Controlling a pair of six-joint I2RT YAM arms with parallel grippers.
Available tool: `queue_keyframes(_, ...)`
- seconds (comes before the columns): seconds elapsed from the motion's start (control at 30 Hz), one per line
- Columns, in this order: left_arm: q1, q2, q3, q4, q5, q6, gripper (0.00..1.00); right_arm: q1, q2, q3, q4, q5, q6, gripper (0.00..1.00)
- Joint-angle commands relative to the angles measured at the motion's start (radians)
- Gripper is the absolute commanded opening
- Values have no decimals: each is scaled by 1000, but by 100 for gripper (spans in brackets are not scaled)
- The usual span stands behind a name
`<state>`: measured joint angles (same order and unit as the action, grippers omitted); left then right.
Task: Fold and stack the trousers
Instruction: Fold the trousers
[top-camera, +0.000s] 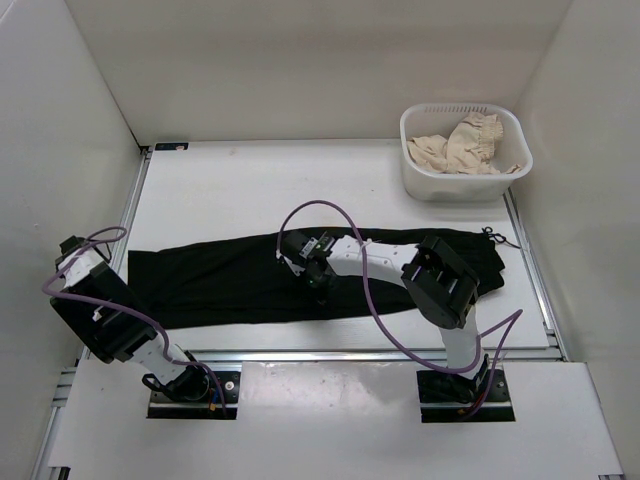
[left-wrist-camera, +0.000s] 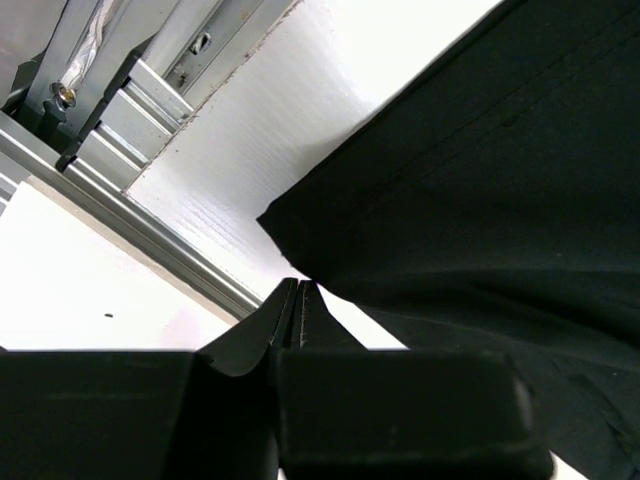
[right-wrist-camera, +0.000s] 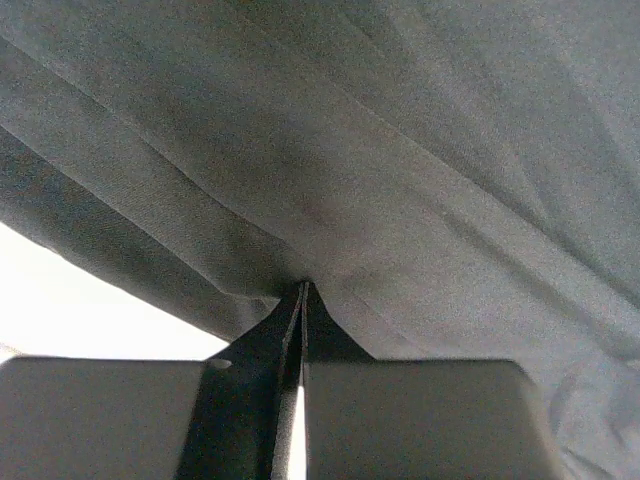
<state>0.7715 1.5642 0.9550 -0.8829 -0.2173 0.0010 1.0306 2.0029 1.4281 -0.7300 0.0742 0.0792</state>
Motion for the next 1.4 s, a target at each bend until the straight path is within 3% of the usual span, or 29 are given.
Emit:
queue_keyframes(0.0, 11, -7, 24, 4, 1, -1, 14, -1, -9, -17, 6, -14, 2, 0)
queue_keyframes(0.33, 11, -16, 33, 4, 1, -1, 14, -1, -151, -116, 37, -4, 11, 0)
queue_keyframes(0.5, 11, -16, 42, 4, 10, -1, 14, 8, -113, -84, 37, 24, 21, 54)
queue_keyframes(0.6, 11, -16, 42, 4, 10, -1, 14, 29, -84, -48, 37, 35, 21, 57)
queue_keyframes(0.9, 11, -16, 33, 4, 10, -1, 14, 58, 22, 63, 4, 76, 11, 57)
queue_keyframes(1.23, 11, -16, 33, 4, 1, -1, 14, 59, 51, 81, 4, 136, 21, 23)
queue_keyframes(1.37, 11, -16, 33, 4, 1, -1, 14, 59, 51, 91, -5, 145, 30, 20)
